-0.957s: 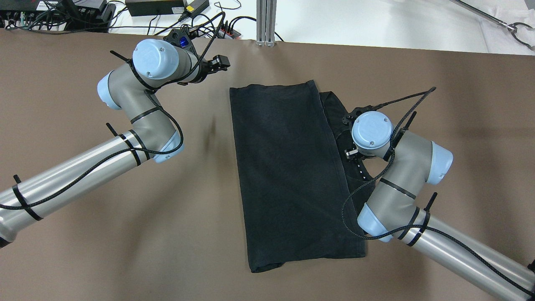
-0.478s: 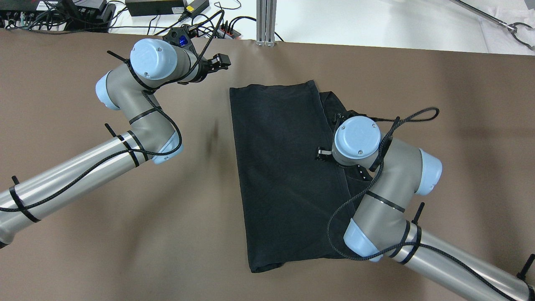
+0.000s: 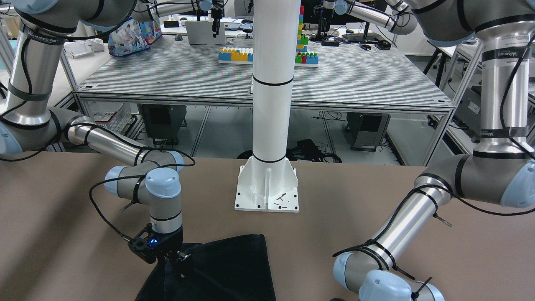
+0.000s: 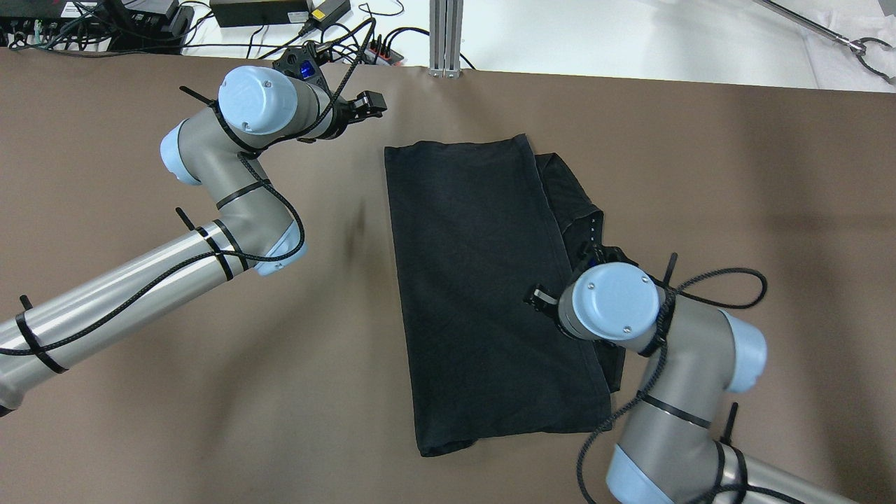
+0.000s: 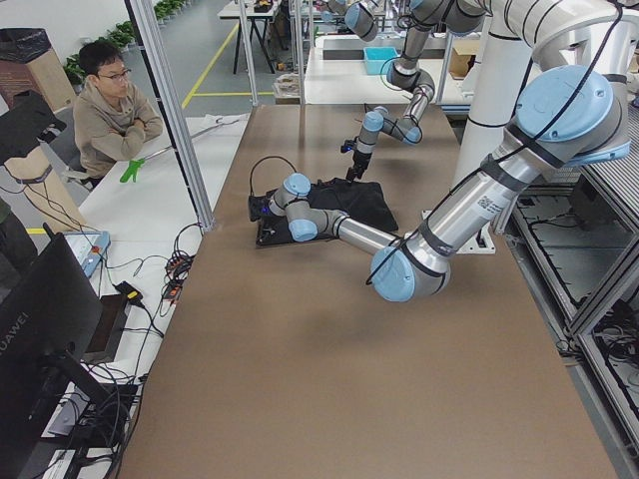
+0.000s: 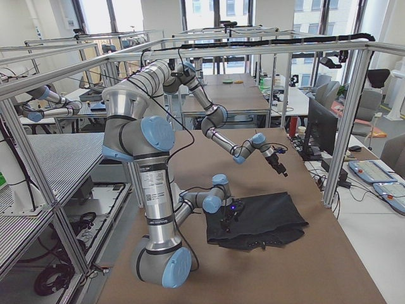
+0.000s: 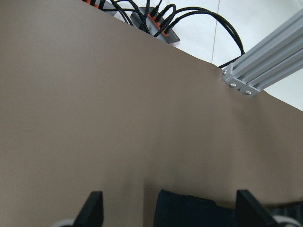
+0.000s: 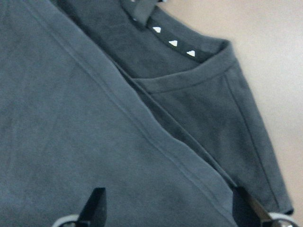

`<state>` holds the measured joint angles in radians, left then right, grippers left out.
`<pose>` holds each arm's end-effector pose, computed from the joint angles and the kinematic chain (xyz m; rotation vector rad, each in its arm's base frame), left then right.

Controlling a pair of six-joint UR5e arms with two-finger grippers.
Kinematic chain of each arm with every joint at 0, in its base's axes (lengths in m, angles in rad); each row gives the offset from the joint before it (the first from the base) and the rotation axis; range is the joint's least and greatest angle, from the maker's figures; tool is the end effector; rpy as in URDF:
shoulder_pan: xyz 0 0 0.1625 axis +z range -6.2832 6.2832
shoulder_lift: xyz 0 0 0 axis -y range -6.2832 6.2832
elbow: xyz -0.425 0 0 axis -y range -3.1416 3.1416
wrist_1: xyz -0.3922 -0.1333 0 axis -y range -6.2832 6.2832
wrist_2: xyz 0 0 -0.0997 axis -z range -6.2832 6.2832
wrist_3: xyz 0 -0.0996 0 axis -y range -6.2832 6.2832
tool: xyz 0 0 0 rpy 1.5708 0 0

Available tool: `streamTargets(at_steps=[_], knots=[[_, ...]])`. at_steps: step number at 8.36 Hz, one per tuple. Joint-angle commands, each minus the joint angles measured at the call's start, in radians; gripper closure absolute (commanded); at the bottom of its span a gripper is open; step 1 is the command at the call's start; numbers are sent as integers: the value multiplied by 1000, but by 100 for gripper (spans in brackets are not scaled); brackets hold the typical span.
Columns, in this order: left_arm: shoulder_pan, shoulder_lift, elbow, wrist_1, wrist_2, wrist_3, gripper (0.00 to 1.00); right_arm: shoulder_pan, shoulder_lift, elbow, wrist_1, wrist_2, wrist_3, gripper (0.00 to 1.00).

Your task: Fold clothes

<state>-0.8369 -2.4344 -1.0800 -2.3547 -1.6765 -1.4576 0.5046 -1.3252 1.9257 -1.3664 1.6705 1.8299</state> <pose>0.4574 -0.6905 0.2443 0.4525 1.0878 -0.5787 -0.4371 -0.3824 0.3500 0.0050 -0.8266 0.6807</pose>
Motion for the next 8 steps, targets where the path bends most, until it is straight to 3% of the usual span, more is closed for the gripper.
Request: streamTargets(at_steps=[1, 4, 8], knots=[[1, 3, -1, 0, 6, -1, 0, -34, -204, 21, 271, -3, 71, 20], [2, 2, -4, 0, 15, -3, 0, -66, -200, 19, 271, -3, 141, 28], [16, 2, -5, 0, 34, -4, 0, -78, -195, -5, 274, -3, 143, 30]])
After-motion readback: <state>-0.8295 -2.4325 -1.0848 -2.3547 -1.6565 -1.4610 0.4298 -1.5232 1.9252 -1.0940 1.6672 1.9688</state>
